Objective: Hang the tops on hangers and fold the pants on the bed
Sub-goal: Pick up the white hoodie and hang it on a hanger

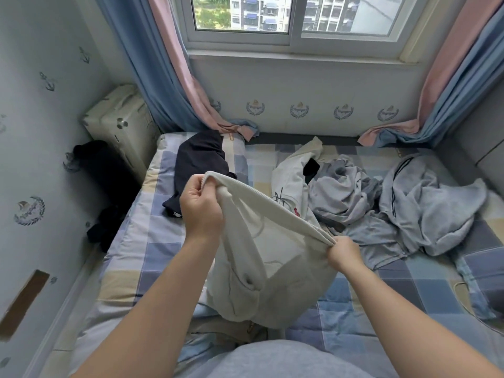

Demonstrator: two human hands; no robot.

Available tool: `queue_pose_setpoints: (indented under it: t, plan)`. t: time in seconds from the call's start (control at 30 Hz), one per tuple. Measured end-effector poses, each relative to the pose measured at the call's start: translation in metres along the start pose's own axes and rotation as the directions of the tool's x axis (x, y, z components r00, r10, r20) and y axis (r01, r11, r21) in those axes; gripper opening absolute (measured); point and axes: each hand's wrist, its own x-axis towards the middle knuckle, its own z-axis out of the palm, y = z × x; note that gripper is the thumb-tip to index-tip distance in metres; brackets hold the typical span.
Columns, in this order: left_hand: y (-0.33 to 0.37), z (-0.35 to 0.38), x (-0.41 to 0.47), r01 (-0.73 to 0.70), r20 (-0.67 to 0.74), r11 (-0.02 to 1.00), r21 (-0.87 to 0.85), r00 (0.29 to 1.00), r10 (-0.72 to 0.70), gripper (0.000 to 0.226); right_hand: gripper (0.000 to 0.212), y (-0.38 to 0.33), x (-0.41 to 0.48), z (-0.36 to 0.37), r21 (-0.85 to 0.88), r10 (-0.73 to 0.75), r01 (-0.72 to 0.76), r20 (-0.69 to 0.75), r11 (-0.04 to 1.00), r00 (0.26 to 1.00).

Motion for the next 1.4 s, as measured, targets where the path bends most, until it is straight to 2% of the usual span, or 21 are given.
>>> queue_pose_setpoints:
  t: [0.1,0.17,0.23,0.3,0.4,0.47,0.53,0.57,0.63,0.7,0.77,0.87,1.0,1.13,1.2,1.27,1.33,1.4]
  plan:
    - [-0.004,-0.001,0.004,-0.004,-0.035,0.999,0.037,0.999,0.006,0.031,0.03,0.005,0.001,-0.011,0.038,0.011,-0.01,-0.035,0.999,0.999]
    - [-0.005,-0.001,0.002,0.009,0.01,0.998,0.056,1.0,-0.01,0.028,0.033,-0.002,-0.002,-0.02,0.184,-0.047,0.054,-0.042,0.981,0.998]
    - [-0.004,0.002,-0.002,0.046,0.136,0.996,0.073,0.989,-0.055,0.024,0.028,-0.016,-0.011,-0.03,0.387,-0.1,0.106,-0.036,0.916,0.994]
    - [-0.004,0.003,-0.007,0.101,0.296,0.99,0.103,0.947,-0.127,0.021,0.022,-0.035,-0.022,-0.043,0.538,-0.155,0.157,-0.049,0.828,0.987]
    - [-0.007,0.004,-0.021,0.106,0.501,0.972,0.208,0.842,-0.199,0.017,0.019,-0.063,-0.047,-0.057,0.666,-0.265,0.216,-0.028,0.714,0.964]
    - [-0.013,0.006,-0.039,0.101,0.655,0.957,0.273,0.709,-0.262,0.02,0.019,-0.079,-0.066,-0.062,0.726,-0.326,0.236,-0.017,0.646,0.945]
    - [-0.024,0.008,-0.057,0.085,0.767,0.948,0.307,0.568,-0.299,0.032,0.021,-0.09,-0.081,-0.065,0.765,-0.372,0.262,-0.032,0.588,0.928]
    - [-0.029,0.009,-0.064,0.082,0.783,0.945,0.317,0.54,-0.309,0.037,0.023,-0.095,-0.086,-0.066,0.787,-0.381,0.266,-0.042,0.557,0.924]
    - [-0.038,0.008,-0.071,0.011,0.754,0.925,0.379,0.577,-0.315,0.041,0.023,-0.101,-0.093,-0.071,0.832,-0.378,0.241,-0.041,0.499,0.925]
    - [-0.046,0.002,-0.068,-0.144,0.716,0.878,0.456,0.646,-0.266,0.037,0.024,-0.102,-0.093,-0.076,0.865,-0.352,0.205,-0.036,0.459,0.935]
    - [-0.052,-0.006,-0.065,-0.2,0.7,0.877,0.437,0.687,-0.193,0.031,0.023,-0.102,-0.09,-0.079,0.869,-0.312,0.19,-0.044,0.456,0.949]
    - [-0.045,-0.012,-0.06,-0.104,0.63,0.931,0.351,0.762,-0.152,0.026,0.008,-0.099,-0.083,-0.08,0.874,-0.284,0.144,-0.007,0.464,0.959]
    - [-0.031,-0.01,-0.047,-0.015,0.556,0.965,0.26,0.82,-0.137,0.04,0.017,-0.084,-0.08,-0.072,0.814,-0.359,0.193,0.021,0.548,0.933]
    - [-0.016,-0.007,-0.045,0.12,0.463,0.975,0.185,0.865,-0.194,0.038,0.024,-0.064,-0.096,-0.035,0.723,-0.499,0.226,0.187,0.653,0.846]
    - [-0.005,-0.004,-0.047,0.168,0.479,0.976,0.139,0.851,-0.215,0.032,0.037,-0.055,-0.106,-0.008,0.645,-0.545,0.262,0.287,0.718,0.788]
    - [0.007,0.001,-0.05,0.212,0.498,0.974,0.076,0.838,-0.221,0.031,0.065,-0.051,-0.115,0.015,0.565,-0.549,0.312,0.315,0.764,0.774]
    - [0.017,0.004,-0.053,0.271,0.501,0.962,-0.002,0.833,-0.234,0.028,0.089,-0.052,-0.12,0.029,0.557,-0.519,0.313,0.258,0.769,0.815]
    - [0.021,0.006,-0.054,0.338,0.502,0.939,-0.067,0.825,-0.261,0.027,0.095,-0.054,-0.123,0.036,0.607,-0.468,0.288,0.159,0.74,0.869]
